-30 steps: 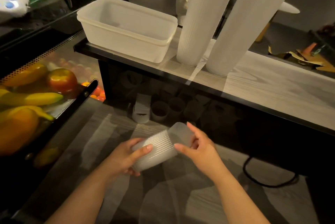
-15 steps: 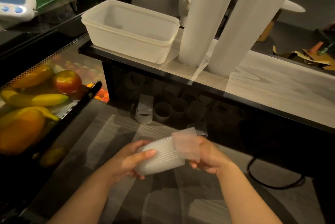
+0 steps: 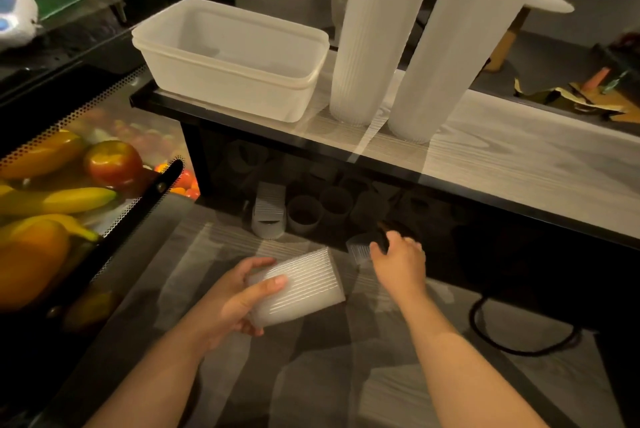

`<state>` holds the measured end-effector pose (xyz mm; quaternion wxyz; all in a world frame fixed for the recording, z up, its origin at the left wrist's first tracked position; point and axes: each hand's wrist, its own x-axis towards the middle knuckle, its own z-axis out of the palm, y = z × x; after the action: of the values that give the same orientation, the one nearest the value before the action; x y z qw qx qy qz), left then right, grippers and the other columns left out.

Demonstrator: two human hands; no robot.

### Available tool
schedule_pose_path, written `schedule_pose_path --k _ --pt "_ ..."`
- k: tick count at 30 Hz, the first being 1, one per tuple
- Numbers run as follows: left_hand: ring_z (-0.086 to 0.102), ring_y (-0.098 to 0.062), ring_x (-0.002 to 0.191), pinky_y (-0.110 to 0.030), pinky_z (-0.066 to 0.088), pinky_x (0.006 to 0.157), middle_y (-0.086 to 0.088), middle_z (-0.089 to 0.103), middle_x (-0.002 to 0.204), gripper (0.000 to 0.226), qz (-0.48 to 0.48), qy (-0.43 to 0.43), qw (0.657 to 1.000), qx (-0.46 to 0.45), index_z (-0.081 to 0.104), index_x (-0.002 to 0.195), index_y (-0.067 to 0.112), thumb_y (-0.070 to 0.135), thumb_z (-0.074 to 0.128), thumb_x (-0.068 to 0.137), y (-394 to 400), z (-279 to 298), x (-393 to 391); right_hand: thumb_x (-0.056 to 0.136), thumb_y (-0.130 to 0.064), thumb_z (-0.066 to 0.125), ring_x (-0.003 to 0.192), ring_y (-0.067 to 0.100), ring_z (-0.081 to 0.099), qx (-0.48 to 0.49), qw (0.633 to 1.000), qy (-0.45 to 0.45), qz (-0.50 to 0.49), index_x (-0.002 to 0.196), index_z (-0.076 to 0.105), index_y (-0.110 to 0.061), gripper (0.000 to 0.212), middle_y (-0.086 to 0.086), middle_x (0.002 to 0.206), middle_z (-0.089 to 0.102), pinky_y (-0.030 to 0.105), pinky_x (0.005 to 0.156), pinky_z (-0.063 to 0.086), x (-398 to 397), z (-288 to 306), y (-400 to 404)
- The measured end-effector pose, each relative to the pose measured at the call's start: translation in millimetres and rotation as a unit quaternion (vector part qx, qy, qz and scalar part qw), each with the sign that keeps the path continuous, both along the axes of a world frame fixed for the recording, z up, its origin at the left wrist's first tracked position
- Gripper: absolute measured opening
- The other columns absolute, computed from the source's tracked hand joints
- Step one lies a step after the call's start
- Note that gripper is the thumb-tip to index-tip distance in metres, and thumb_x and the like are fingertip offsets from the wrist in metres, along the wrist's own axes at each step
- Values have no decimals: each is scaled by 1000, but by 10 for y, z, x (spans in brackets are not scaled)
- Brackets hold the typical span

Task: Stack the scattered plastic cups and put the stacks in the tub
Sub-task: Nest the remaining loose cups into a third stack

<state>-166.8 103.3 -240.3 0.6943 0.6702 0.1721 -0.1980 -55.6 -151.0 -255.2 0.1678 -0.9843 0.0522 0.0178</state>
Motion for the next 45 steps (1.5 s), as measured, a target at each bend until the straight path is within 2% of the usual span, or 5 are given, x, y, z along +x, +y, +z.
schedule_pose_path --k 7,17,27,32,45 --pt "64 -29 103 -34 59 64 0 55 125 121 21 18 999 28 47 132 38 84 79 24 49 0 26 93 -51 58 97 24 63 -67 982 167 56 106 64 -14 40 5 102 67 35 81 51 315 -32 -68" --pt "65 -31 103 -49 62 73 1 53 126 138 43 14 999 13 36 141 45 82 81 16 12 66 141 92 -5 62 78 20 71 536 839 91 14 103 68 -13 15 9 80 75 28 68 59 -434 447 57" --pt "68 -30 100 -42 57 67 1 59 125 115 58 -10 998 5 53 128 44 78 85 23 27 40 124 95 -6 59 73 0 67 466 877 97 67 122 56 -35 40 -2 72 71 14 80 53 -533 541 30" --pt "70 -29 95 -35 57 61 -4 66 115 104 30 -6 999 26 61 119 37 81 81 28 -61 12 116 101 -19 52 111 -17 53 369 910 118 150 134 47 -40 40 -26 118 62 7 100 38 -567 449 193" --pt "69 -30 93 -37 58 64 -7 65 115 66 97 5 995 -4 62 116 34 64 82 61 -58 -83 284 94 -34 63 112 4 61 266 940 152 149 124 66 -29 31 -9 120 67 30 104 46 20 463 138"
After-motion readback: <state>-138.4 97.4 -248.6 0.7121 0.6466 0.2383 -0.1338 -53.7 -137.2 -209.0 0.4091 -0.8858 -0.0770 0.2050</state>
